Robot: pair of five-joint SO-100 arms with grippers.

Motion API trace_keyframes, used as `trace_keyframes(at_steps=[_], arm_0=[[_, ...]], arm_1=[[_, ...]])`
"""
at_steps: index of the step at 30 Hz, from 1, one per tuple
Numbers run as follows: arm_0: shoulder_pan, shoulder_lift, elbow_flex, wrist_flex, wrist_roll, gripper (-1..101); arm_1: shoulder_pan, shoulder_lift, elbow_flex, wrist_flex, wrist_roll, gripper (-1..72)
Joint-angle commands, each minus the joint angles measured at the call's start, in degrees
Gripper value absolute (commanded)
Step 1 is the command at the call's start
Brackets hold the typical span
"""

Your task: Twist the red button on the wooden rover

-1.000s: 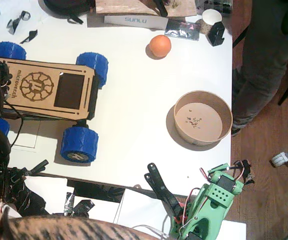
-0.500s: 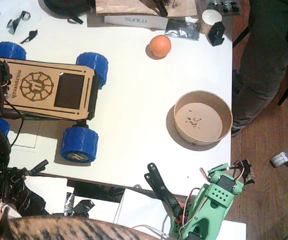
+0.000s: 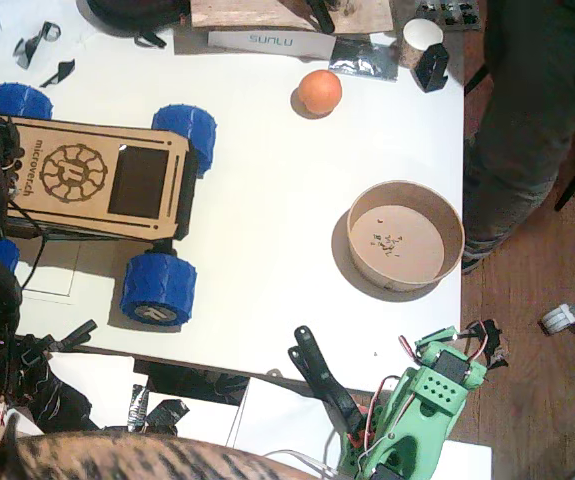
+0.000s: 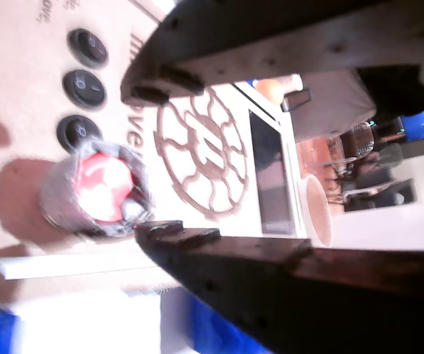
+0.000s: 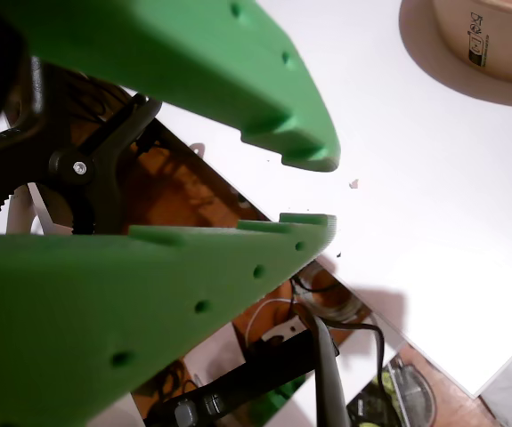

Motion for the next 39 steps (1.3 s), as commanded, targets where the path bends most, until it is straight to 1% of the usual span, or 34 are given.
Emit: trace_keyframes(at_steps=[1,10,21,39], arm_0=[[0.2,5.3,-1.7,1.2,0.8,20],[0.2,3.5,-2.2,2.7,0.9,24],[-0.7,-2.1,-2.3,1.1,0.8,29],[-0.3,-9.2,-2.4,-5.4,1.0,30]], arm_1=[[0.2,0.1,-0.3,0.4,-0.5,2.5],[0.2,0.1,-0.3,0.4,-0.5,2.5],[0.2,0.1,-0.3,0.4,-0.5,2.5],[0.2,0.1,-0.3,0.4,-0.5,2.5]])
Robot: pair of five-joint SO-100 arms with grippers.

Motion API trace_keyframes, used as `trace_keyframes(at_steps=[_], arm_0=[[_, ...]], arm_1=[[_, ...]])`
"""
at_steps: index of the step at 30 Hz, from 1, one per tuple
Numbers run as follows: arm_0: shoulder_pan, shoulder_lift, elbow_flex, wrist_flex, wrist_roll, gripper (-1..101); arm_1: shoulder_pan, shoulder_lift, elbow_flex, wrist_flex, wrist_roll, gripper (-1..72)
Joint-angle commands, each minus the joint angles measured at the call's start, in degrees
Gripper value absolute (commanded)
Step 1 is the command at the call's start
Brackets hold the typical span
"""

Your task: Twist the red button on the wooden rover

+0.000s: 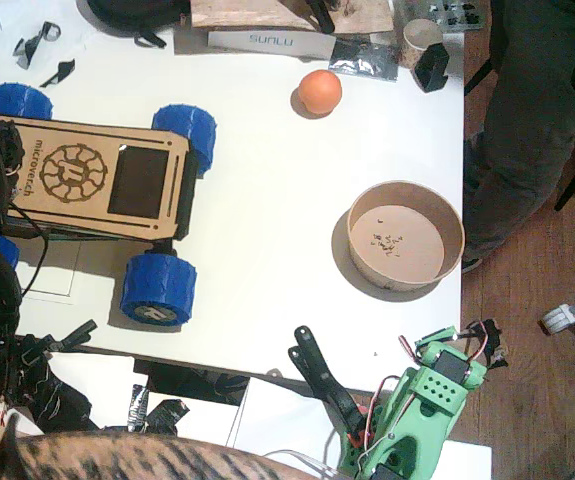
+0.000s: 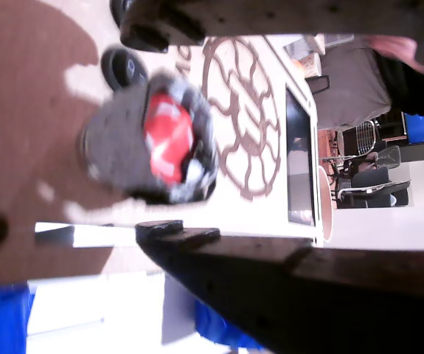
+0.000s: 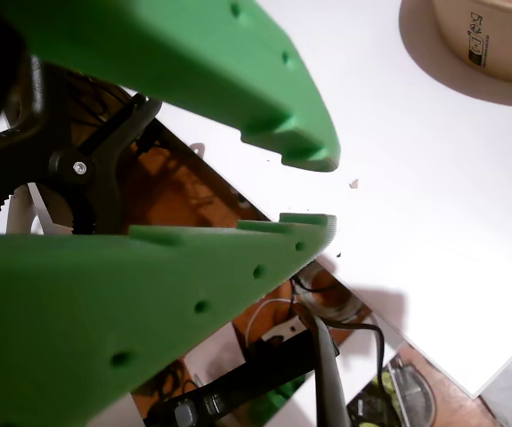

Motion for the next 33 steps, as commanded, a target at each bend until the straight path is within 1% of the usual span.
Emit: trace_keyframes(at_steps=[1,6,12,16,20,22,25,33], arm_0=[[0.2,0.4,-2.4,-1.3,0.9,30],[0.3,-1.8,-2.4,-3.1,0.9,29],[0.4,-2.5,-2.4,-3.6,0.9,26],[0.4,-2.6,-2.4,-3.9,0.9,15],[0.7,-2.5,-2.4,-3.9,0.9,10],[1.4,-2.5,-2.4,-3.9,0.9,5],[2.0,-2.4,-2.3,-3.8,0.9,0],[2.1,-1.2,-2.3,-2.3,0.9,0]], arm_1=[[0.2,0.1,-0.3,0.4,-0.5,2.5],[0.2,0.1,-0.3,0.4,-0.5,2.5],[0.2,0.1,-0.3,0.4,-0.5,2.5],[0.2,0.1,-0.3,0.4,-0.5,2.5],[0.2,0.1,-0.3,0.4,-0.5,2.5],[0.2,0.1,-0.3,0.4,-0.5,2.5],[0.2,0.1,-0.3,0.4,-0.5,2.5],[0.2,0.1,-0.3,0.4,-0.5,2.5]])
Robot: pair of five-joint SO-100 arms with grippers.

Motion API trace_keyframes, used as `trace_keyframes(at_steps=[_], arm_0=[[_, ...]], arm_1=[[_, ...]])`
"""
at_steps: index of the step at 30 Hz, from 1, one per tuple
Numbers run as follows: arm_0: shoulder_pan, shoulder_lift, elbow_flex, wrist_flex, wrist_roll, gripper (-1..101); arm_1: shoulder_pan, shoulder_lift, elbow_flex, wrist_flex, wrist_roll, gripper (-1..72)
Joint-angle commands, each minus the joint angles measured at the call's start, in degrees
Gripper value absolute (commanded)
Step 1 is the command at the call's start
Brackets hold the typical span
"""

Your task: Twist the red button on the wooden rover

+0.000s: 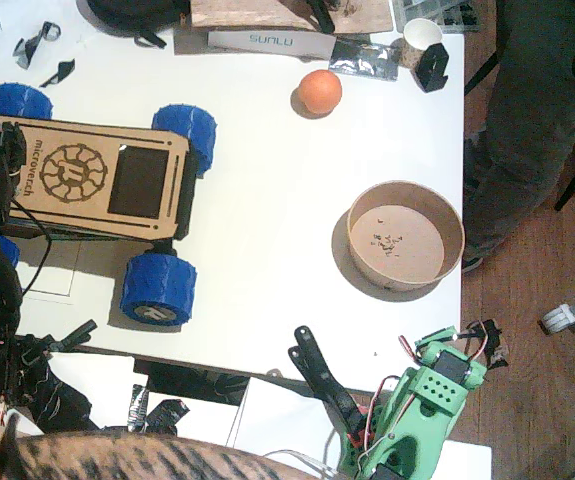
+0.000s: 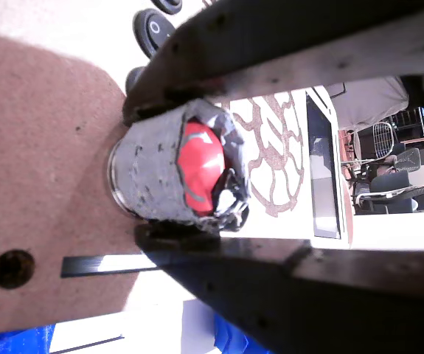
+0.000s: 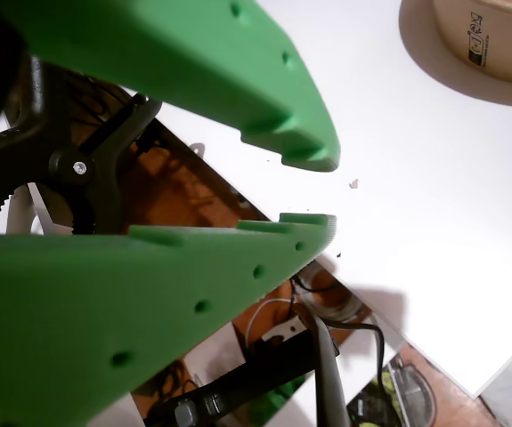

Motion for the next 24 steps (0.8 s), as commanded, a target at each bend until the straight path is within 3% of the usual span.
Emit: trace_keyframes(at_steps=[1,6,24], arm_0=[[1.0,2.2,-2.2,1.0,1.0,0],[1.0,3.5,-2.1,2.3,2.3,0],[2.2,5.0,-2.0,2.1,26.0,0]], arm_1=[[0.2,0.1,-0.3,0.4,-0.5,2.5],[0.2,0.1,-0.3,0.4,-0.5,2.5],[0.2,0.1,-0.3,0.4,-0.5,2.5]])
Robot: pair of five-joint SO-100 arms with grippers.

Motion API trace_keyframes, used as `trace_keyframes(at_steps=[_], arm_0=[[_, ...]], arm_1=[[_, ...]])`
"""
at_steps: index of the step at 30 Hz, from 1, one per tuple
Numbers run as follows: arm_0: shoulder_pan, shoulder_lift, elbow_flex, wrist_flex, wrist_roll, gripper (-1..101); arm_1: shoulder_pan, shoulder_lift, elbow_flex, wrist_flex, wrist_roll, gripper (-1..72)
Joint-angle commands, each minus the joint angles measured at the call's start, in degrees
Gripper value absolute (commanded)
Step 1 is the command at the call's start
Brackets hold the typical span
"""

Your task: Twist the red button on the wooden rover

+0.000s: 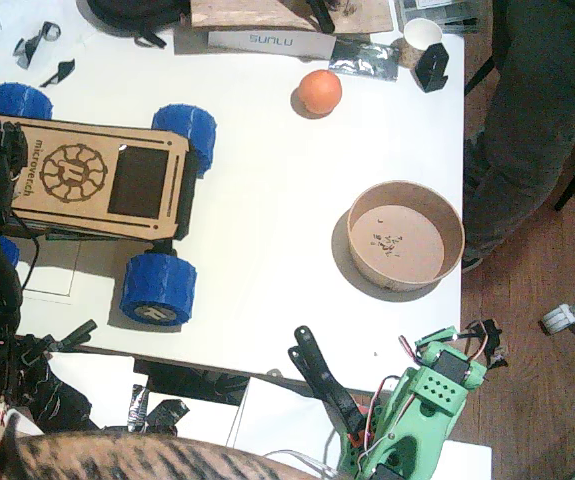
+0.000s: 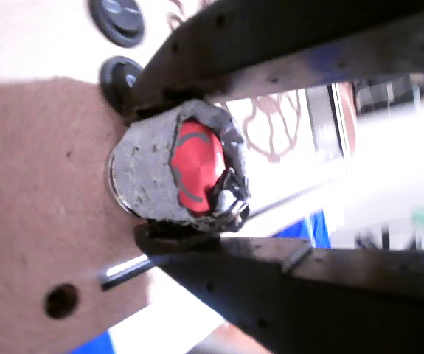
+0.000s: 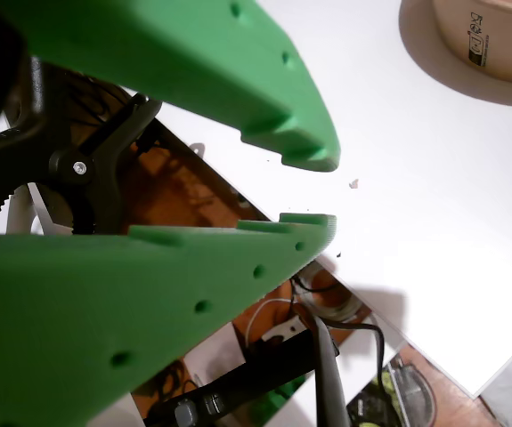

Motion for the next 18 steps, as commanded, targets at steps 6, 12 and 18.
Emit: trace_keyframes(at_steps=[6,12,18], arm_0=[[3.3,5.8,-2.1,-1.2,9.7,0],[3.6,6.0,-2.1,-1.4,16.6,0],[4.5,5.6,-2.1,-1.4,23.9,0]], arm_1=[[0.2,0.1,-0.3,0.4,-0.5,2.5],[0.2,0.1,-0.3,0.4,-0.5,2.5],[0.2,0.1,-0.3,0.4,-0.5,2.5]])
